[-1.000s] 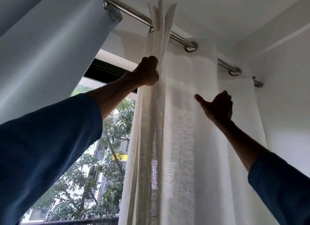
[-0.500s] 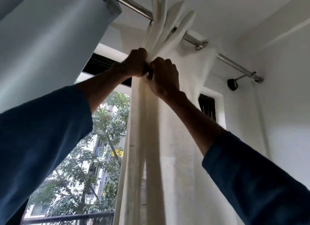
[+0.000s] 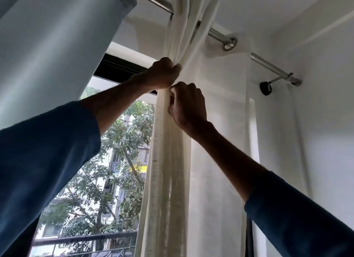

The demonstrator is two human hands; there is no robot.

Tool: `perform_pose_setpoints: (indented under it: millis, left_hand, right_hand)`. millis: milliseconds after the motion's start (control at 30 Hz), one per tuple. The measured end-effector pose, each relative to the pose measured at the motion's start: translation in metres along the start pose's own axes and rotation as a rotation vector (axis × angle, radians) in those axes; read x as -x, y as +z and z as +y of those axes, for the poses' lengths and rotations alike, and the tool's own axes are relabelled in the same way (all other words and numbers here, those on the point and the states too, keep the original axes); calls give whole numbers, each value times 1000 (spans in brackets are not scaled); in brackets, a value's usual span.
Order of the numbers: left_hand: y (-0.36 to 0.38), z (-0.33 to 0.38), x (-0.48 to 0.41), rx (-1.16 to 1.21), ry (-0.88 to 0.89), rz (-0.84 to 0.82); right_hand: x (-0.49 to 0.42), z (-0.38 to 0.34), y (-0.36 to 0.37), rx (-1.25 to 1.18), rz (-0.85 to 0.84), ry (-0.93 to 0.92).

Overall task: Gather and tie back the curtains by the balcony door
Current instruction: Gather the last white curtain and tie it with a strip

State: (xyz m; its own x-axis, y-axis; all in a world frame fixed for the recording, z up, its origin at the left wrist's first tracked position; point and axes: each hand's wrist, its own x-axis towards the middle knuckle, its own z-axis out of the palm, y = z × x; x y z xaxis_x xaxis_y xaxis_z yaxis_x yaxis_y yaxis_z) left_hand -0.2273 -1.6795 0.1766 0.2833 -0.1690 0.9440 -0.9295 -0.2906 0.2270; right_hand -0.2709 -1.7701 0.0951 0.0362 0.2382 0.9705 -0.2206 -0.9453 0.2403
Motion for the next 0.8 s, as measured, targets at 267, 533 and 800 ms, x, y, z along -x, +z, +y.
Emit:
perform_pose_setpoints:
  millis: [267,533,800]
  left_hand:
    - [3,4,2,-183,43,-59]
    - [-3,-12,1,-242,96,-50]
    - [-10,-18,-2,-226,114,-51]
  right_hand:
    - [1,21,-7,-302,-47,0]
    - [16,133,-16,-35,184,564]
    - [14,123,-13,-413,-37,885]
